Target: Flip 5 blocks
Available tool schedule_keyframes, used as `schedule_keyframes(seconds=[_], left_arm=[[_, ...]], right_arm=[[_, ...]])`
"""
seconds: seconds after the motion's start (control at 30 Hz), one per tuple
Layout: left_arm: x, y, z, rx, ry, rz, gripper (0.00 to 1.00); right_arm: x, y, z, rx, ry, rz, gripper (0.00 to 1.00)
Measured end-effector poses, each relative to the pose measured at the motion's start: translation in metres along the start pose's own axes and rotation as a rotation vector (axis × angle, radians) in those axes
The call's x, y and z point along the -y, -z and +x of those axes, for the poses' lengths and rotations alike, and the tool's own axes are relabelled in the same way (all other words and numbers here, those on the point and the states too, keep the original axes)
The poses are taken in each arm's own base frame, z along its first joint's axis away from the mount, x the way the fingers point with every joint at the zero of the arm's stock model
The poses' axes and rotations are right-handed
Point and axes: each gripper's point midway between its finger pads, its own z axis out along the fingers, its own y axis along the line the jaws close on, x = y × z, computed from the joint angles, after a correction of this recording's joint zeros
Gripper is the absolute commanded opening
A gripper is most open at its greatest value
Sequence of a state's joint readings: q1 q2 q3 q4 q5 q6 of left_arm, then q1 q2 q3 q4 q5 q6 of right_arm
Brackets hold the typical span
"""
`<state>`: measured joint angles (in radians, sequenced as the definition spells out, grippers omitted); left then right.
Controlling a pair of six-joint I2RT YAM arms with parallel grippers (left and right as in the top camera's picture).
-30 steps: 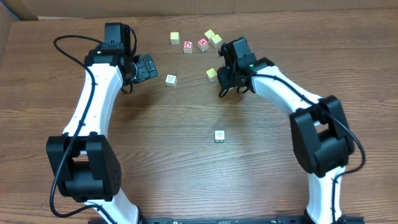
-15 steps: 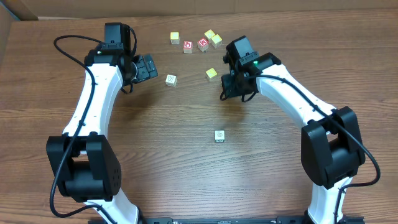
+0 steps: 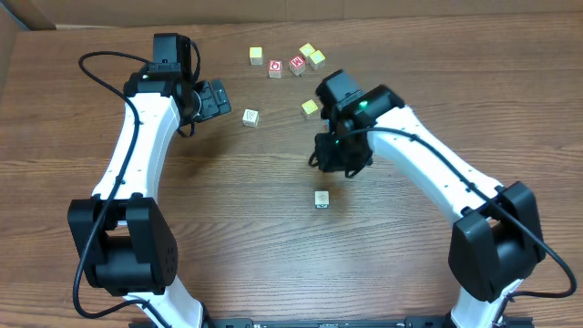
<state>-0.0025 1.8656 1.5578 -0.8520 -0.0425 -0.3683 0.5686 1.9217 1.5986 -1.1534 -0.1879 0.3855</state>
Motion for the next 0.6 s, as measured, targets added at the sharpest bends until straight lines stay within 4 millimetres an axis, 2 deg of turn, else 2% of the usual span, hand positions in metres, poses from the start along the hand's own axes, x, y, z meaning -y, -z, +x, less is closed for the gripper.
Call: schedule_keyframes(seconds=[0.17, 0.3, 0.47, 0.6], left_arm=[[0.000, 0.000, 0.000, 0.000, 0.000, 0.000, 1.00], [0.000, 0.000, 0.000, 0.000, 0.000, 0.000, 1.00], [0.000, 0.000, 0.000, 0.000, 0.000, 0.000, 1.00], [0.000, 0.000, 0.000, 0.000, 0.000, 0.000, 1.00]], right_arm=[[-0.015, -0.016, 0.015, -0.020, -0.014, -0.006, 0.29], [-0.036, -0.034, 0.027, -0.003, -0.010, -0.006, 0.29], [-0.054, -0.057, 0.045, 0.061, 0.006, 0.058, 0.30], [-0.061, -0.069, 0.055, 0.124, 0.017, 0.120, 0.30]])
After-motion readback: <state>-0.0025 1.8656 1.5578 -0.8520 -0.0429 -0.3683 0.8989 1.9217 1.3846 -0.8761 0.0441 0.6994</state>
